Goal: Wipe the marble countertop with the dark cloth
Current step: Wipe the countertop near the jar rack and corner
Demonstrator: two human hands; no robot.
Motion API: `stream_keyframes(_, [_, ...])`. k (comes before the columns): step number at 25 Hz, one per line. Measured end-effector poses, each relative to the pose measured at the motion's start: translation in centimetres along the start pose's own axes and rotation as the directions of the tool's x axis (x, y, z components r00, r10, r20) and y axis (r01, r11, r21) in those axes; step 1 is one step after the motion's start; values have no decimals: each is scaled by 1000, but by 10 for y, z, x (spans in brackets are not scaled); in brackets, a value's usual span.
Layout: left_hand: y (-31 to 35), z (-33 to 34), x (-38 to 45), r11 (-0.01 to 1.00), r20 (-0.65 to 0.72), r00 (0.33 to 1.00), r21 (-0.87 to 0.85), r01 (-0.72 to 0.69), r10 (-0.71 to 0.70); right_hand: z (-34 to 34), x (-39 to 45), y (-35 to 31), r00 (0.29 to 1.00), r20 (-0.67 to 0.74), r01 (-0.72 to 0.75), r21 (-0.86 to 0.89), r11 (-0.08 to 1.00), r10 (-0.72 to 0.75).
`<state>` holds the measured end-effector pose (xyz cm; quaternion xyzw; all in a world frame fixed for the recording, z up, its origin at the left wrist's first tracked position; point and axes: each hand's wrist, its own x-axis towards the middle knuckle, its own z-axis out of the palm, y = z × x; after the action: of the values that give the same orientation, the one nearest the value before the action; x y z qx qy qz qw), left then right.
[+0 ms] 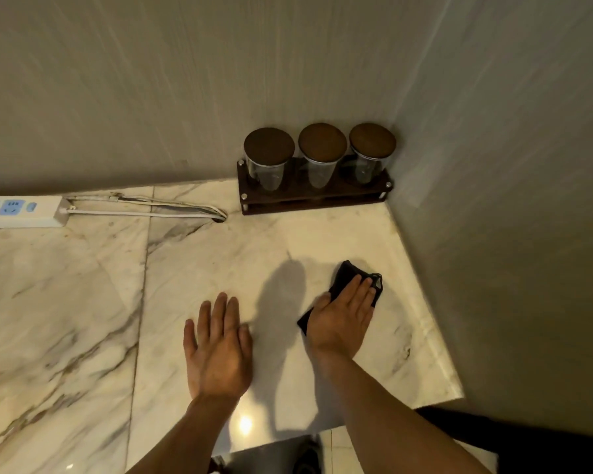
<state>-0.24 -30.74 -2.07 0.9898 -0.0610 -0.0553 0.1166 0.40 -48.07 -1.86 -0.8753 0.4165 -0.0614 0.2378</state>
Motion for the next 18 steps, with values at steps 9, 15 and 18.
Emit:
stream_keyframes(9, [-3, 1, -1, 998, -51, 998, -48, -35, 33, -23, -49, 43, 996, 25, 81, -47, 996, -80])
stream_keyframes(15, [4, -2, 1, 999, -57, 998, -54, 4, -7, -35, -65, 74, 978, 61, 203, -60, 977, -199])
stream_keyframes(18, [22, -7, -1, 996, -93, 996, -90, -1, -8, -44, -61, 89, 946, 82, 319, -82, 944, -312])
